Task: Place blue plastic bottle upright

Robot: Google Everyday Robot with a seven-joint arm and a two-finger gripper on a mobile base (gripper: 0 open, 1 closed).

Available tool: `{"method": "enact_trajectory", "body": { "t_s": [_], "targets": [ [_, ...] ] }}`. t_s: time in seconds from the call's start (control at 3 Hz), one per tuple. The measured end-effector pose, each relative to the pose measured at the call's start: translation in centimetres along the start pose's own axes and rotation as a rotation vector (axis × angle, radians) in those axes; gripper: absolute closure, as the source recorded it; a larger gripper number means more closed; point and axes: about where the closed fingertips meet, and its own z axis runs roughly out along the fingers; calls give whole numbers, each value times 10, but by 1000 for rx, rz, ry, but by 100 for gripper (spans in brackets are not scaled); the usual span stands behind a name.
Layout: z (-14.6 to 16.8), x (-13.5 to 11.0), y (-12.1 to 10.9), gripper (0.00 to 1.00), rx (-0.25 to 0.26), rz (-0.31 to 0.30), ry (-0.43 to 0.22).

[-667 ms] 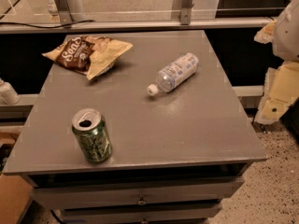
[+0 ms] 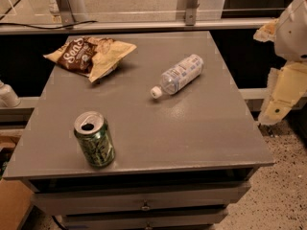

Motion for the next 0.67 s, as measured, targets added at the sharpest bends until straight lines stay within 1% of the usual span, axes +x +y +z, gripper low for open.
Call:
{"method": "enact_trajectory", "body": {
  "t_s": [0.33, 0.67],
  "targets": [
    [14, -18, -16, 0, 9, -78, -55],
    [28, -38, -38, 0, 37, -177, -98]
  ]
}}
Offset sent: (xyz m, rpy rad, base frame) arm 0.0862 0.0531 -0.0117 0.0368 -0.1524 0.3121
